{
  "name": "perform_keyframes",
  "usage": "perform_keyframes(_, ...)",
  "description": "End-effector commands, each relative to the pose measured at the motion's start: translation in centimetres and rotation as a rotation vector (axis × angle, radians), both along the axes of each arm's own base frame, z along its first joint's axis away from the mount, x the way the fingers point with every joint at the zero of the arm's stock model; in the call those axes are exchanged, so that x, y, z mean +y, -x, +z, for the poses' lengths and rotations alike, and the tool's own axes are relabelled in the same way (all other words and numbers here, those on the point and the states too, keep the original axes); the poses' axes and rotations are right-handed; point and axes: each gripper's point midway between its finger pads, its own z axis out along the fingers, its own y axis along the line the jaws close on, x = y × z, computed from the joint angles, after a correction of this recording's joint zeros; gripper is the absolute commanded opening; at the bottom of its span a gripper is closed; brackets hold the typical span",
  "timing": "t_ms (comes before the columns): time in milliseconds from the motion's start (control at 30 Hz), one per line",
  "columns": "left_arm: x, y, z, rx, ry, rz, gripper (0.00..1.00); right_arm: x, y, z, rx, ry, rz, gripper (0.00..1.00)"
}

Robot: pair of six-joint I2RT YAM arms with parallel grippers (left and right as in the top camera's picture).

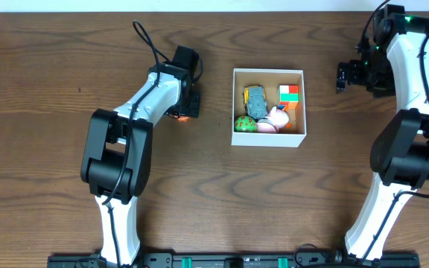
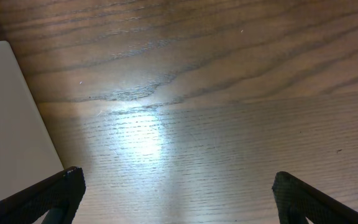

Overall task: Pack container
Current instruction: 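Lower the left gripper and close it on the orange toy, then carry the orange toy into the box and open the left gripper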

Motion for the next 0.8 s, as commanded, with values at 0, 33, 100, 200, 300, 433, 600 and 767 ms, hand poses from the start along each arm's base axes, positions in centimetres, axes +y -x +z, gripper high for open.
perform_keyframes(0, 0.3, -0.1, 0.4, -0.012, -0.008, 0.002, 0.57, 0.2, 0.0, -0.2, 0.006, -0.001, 0.016, 0.99)
perform_keyframes(33, 0.3, -0.1, 0.4, -0.012, -0.009, 0.002, 0.57, 0.2, 0.0, -0.2, 0.006, -0.001, 0.016, 0.99)
perform_keyframes(100, 0.3, -0.1, 0.4, -0.012, -0.009, 0.002, 0.57, 0.2, 0.0, -0.2, 0.006, -0.001, 0.016, 0.99)
perform_keyframes(200, 0.3, -0.1, 0.5, -0.013, -0.008, 0.002, 0.57, 0.2, 0.0, -0.2, 0.006, -0.001, 0.016, 0.99)
perform_keyframes(300, 0.3, -0.2, 1.1, -0.021, -0.006, 0.002, 0.57, 0.2, 0.0, -0.2, 0.006, -0.001, 0.016, 0.99)
perform_keyframes(433, 0.1, -0.6, 3.6, -0.065, 0.008, 0.002, 0.57, 0.2, 0.0, -0.2, 0.006, -0.001, 0.016, 0.99)
perform_keyframes(600, -0.1, -1.3, 8.9, -0.185, 0.045, -0.001, 0.57, 0.2, 0.0, -0.2, 0.006, -0.001, 0.016, 0.99)
perform_keyframes(767, -1.4, -0.7, 15.1, -0.315, 0.103, -0.029, 0.57, 0.2, 0.0, -0.2, 0.006, -0.001, 0.016, 0.99)
